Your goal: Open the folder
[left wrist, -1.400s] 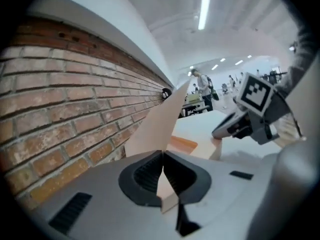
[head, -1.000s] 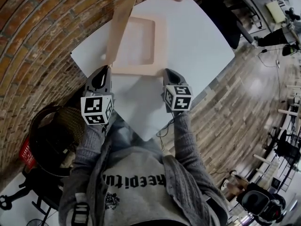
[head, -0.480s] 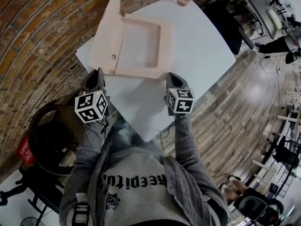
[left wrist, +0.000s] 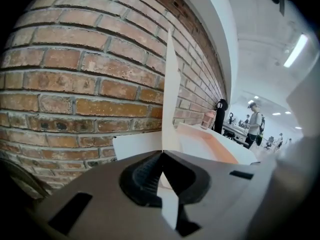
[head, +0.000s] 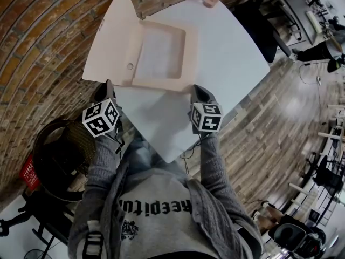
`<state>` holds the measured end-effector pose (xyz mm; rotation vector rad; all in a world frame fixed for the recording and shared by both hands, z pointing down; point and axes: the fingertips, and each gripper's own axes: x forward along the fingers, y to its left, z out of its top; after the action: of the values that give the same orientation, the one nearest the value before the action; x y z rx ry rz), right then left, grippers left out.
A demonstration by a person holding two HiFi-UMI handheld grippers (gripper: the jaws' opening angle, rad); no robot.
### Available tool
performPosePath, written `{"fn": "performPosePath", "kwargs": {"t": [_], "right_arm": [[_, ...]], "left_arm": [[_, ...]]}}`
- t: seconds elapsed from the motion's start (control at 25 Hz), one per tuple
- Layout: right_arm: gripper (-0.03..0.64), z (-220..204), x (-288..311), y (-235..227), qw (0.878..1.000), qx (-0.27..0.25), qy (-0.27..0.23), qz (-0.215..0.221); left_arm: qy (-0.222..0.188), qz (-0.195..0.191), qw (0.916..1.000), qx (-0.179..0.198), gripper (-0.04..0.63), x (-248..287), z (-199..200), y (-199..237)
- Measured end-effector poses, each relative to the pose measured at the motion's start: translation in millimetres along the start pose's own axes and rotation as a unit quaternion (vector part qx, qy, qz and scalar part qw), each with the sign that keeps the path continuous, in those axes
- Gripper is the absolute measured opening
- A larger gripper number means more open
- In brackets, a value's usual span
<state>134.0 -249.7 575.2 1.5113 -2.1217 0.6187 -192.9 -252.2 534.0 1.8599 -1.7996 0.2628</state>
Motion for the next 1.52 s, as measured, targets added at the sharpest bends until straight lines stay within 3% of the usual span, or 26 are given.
{"fn": "performPosePath", "kwargs": {"t": [0.52, 0.64, 1.08, 1.24, 1.52], "right_arm": [[0.003, -3, -4, 1, 1.000, 0.004, 0.002, -0.009], [0.003, -4, -4, 1, 1.000, 0.009, 0.002, -0.011], [0.005, 12, -12, 7, 1.000, 0.018, -0.018, -0.014], [0.005, 23, -19, 15, 0.999, 0.019, -0.036, -0.005], [0.005, 42, -41, 26, 0.997, 0.015, -0.074, 0.014]], "left_arm": [[0.028, 0.007, 0.9994, 0.019, 0.011, 9, -7, 12], [0.019, -0.008, 0.9994, 0.026, 0.011, 5, -5, 6], [-0.036, -0.047, 0.9922, 0.109, 0.014, -13, 8, -27], [-0.048, -0.063, 0.9885, 0.129, 0.107, -20, 11, -37], [-0.067, -0.059, 0.9865, 0.137, 0.123, -44, 12, -45]]}}
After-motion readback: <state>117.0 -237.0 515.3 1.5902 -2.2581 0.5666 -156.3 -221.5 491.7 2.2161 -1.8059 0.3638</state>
